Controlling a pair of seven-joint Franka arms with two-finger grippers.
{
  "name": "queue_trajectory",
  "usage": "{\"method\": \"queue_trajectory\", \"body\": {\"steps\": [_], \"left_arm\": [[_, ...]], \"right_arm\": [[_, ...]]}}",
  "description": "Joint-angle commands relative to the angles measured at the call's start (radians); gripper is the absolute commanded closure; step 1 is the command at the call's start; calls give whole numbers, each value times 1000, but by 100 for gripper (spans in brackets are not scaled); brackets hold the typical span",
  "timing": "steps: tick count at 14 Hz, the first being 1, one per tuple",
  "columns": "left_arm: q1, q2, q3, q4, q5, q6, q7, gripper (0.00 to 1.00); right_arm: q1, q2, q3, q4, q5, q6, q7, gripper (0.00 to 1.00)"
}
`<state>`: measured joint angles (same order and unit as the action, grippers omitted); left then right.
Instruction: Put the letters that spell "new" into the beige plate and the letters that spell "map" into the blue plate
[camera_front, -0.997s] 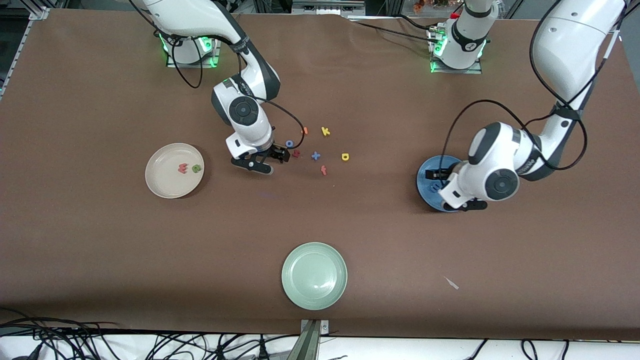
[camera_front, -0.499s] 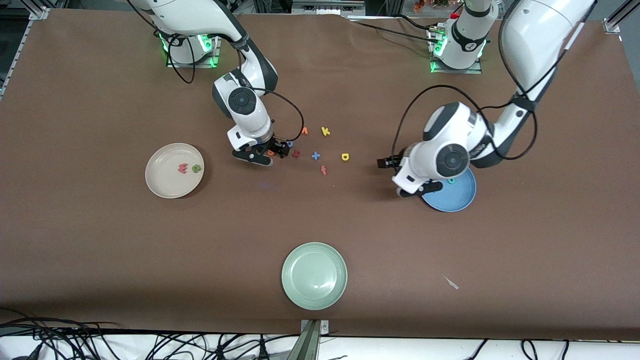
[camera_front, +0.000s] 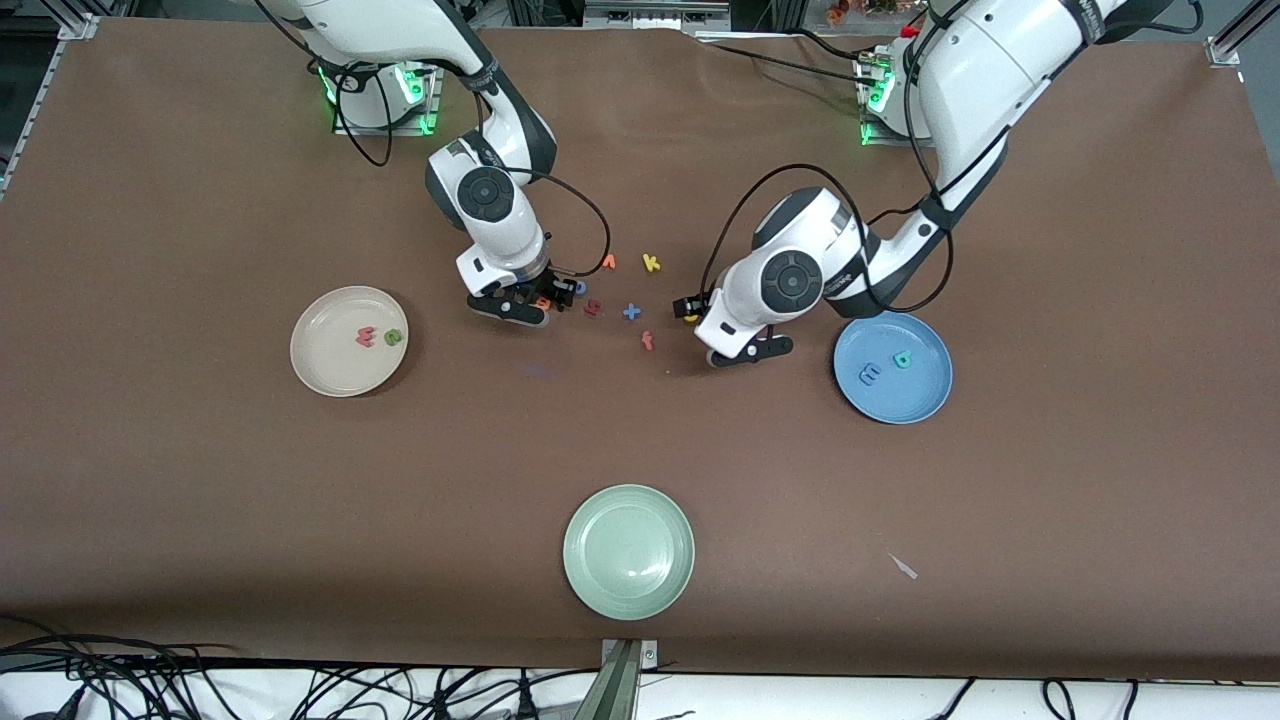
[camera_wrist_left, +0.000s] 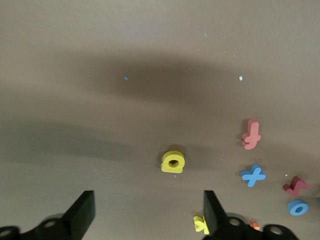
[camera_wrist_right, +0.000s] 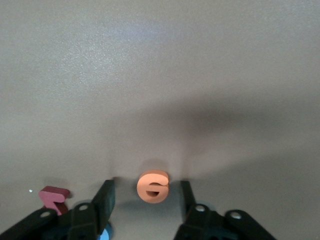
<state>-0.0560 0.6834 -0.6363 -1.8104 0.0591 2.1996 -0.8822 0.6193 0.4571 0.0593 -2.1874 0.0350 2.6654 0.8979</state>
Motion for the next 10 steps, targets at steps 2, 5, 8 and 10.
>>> {"method": "queue_trajectory", "body": {"steps": [2, 5, 8, 10], "left_arm": [[-82, 13, 61, 6, 41, 18, 0, 17], [-110, 48, 70, 17, 42, 92, -3, 19], [-142, 50, 102, 17, 44, 98, -3, 27], [-182, 56, 136, 17, 73, 101, -3, 35]], "right_arm": [[-6, -26, 5, -31, 16, 13, -13, 43], [-10, -21, 2, -29, 16, 16, -16, 46], [-13, -20, 2, -29, 16, 16, -19, 50], [-15, -20, 2, -28, 16, 18, -20, 53]]}}
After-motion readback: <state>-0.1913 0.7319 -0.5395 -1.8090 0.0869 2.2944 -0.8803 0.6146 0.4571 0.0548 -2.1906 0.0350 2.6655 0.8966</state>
